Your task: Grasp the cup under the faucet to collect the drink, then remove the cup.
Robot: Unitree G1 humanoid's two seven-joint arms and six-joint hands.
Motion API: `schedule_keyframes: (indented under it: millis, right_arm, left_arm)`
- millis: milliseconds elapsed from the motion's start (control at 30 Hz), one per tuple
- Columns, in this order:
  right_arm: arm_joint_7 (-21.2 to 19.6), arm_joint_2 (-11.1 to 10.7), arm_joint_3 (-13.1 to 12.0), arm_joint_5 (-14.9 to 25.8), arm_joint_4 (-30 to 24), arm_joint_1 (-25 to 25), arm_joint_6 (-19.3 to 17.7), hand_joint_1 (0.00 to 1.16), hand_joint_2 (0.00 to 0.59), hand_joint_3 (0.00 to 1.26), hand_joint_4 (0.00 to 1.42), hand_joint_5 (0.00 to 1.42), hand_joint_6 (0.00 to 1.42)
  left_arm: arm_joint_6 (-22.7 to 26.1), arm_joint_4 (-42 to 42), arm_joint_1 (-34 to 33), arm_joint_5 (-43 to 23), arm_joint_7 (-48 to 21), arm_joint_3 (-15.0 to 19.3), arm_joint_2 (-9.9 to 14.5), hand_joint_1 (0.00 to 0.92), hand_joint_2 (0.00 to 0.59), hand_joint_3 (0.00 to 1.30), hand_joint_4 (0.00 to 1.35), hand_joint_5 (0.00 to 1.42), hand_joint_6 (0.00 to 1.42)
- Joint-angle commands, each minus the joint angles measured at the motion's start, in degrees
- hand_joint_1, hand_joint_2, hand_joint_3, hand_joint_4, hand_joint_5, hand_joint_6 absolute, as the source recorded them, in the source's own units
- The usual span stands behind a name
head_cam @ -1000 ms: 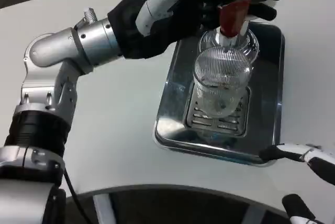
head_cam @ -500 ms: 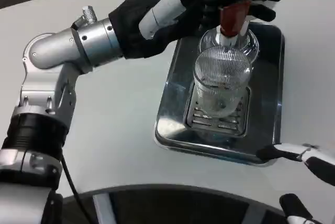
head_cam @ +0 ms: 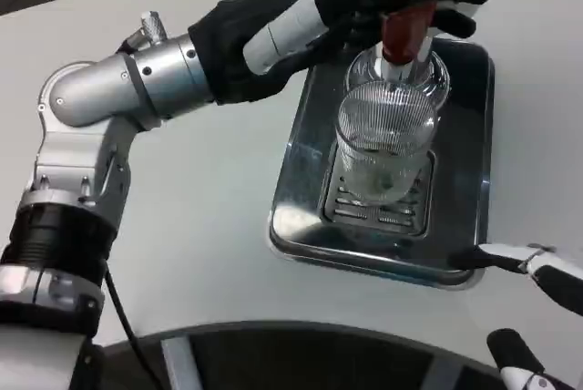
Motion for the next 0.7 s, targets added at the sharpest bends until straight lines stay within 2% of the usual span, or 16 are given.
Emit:
schedule_keyframes:
  millis: [33, 700]
  right_arm:
    - [-0.6, 0.5, 0.4, -0.1, -0.5, 0.3, 0.4, 0.57, 0.525, 0.31, 0.24, 0.19, 0.1]
    - [-0.7, 0.6, 1.4, -0.3, -0.2, -1.2, 1.5, 0.57, 0.525, 0.31, 0.24, 0.19, 0.1]
  left_arm:
    - [-1.2, -0.7, 3.7, 4.2, -0.6, -2.7, 1.0, 0.0, 0.001, 0.21, 0.1, 0.17, 0.01]
    - [-5.7, -3.5, 5.9, 6.2, 1.5, -5.0, 3.1, 0.0, 0.0, 0.23, 0.11, 0.18, 0.01]
